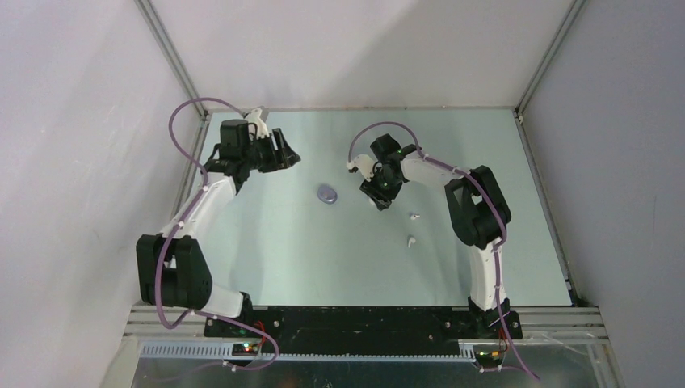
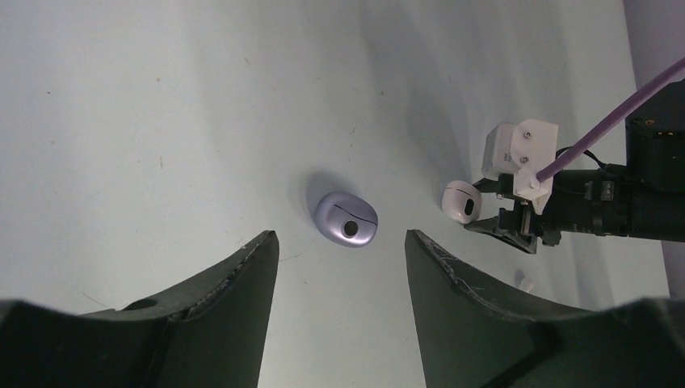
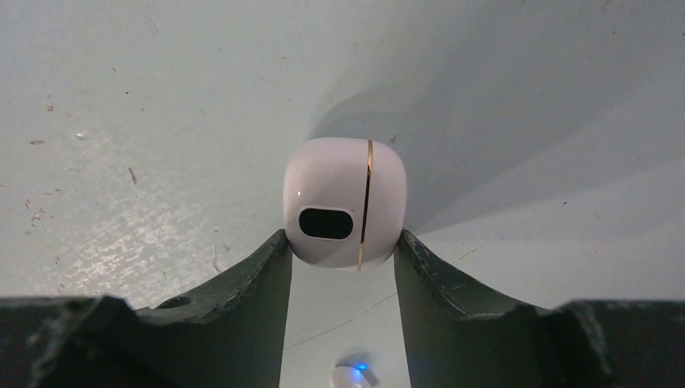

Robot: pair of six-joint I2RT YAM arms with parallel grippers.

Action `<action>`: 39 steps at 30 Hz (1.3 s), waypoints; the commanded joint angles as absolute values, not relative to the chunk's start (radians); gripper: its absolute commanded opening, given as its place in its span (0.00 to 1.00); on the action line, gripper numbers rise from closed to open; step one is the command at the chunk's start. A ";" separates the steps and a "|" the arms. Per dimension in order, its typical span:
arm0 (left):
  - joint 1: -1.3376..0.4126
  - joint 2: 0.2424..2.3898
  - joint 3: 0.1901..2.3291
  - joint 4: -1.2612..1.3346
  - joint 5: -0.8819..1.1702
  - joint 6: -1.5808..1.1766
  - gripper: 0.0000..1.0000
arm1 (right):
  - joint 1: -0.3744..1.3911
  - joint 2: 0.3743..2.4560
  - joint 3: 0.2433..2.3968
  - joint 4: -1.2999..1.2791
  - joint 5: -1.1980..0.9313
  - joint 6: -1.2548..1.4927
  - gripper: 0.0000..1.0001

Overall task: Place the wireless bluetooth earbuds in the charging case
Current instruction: Pick up the charging case from the center of the board, then pass from the right arm to the left

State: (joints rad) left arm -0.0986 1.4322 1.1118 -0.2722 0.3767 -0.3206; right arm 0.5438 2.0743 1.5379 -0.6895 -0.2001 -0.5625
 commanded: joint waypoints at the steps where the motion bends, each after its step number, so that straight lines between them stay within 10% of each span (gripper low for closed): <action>1: -0.098 1.439 1.137 -0.216 0.438 -0.334 0.64 | 0.541 2.064 1.576 -0.679 -0.229 -0.589 0.39; 13: -0.188 1.567 1.272 -0.108 0.827 -0.291 0.60 | 0.535 1.589 1.343 -0.349 -0.369 -0.723 0.32; 39: -0.321 1.665 1.433 -0.227 0.957 -0.194 0.60 | 0.653 1.538 1.391 -0.197 -0.287 -0.726 0.32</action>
State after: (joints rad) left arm -0.3088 1.6627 1.3891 -0.2443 0.9245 -0.2165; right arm 0.6365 1.5490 1.3376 -0.2543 -0.2962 -0.7502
